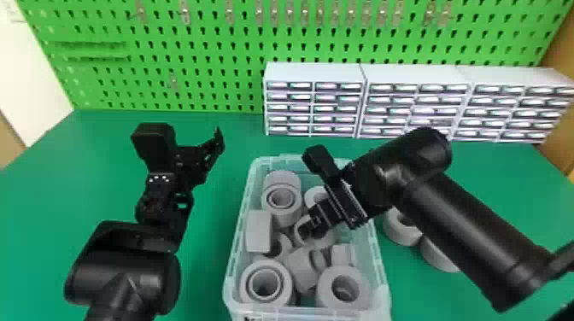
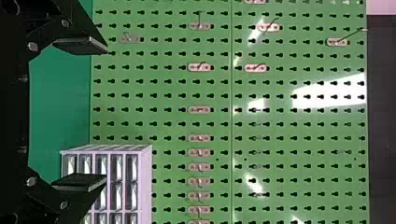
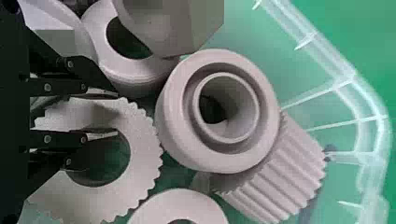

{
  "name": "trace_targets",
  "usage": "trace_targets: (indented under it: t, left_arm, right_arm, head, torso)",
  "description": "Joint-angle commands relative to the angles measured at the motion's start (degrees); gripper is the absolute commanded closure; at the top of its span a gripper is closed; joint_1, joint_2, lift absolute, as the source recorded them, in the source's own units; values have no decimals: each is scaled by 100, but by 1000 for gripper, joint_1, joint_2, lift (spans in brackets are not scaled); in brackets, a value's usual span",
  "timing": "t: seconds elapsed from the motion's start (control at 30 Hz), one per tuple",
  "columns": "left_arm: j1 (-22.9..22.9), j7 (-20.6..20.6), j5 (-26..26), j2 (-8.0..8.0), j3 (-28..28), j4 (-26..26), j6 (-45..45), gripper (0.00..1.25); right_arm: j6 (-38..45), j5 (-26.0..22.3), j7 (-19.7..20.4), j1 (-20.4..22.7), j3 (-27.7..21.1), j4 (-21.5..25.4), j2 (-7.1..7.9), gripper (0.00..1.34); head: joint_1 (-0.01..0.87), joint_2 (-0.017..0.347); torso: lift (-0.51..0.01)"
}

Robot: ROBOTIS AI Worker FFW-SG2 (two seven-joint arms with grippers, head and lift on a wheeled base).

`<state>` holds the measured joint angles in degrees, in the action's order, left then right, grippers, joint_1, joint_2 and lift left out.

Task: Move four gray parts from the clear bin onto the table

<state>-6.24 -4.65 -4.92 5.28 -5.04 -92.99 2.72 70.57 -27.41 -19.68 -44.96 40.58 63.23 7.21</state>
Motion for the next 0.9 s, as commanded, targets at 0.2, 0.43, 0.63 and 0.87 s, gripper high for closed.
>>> trace_targets:
  t: [0.2,0.43,0.63,0.87]
  left_arm:
    - [0,0,0,8,-6,0,0,292]
    - [-18,0,0,8,-6,0,0,292]
    - [-35,0,0,8,-14,0,0,292]
    - [-44,0,0,8,-23,0,0,292]
  right_arm:
    - [106,174,0,5,3,49,-1,923]
    - [71,60,0,40,3,-100,8,803]
    - [0,-142,0,40,11,-215,-1,677]
    - [-17,-133,0,5,11,-259,-1,630]
  head:
    - [693,72]
    - [693,72]
    - [693,72]
    - [693,72]
  torso:
    - [-52]
    - [-52]
    - [-52]
    - [-52]
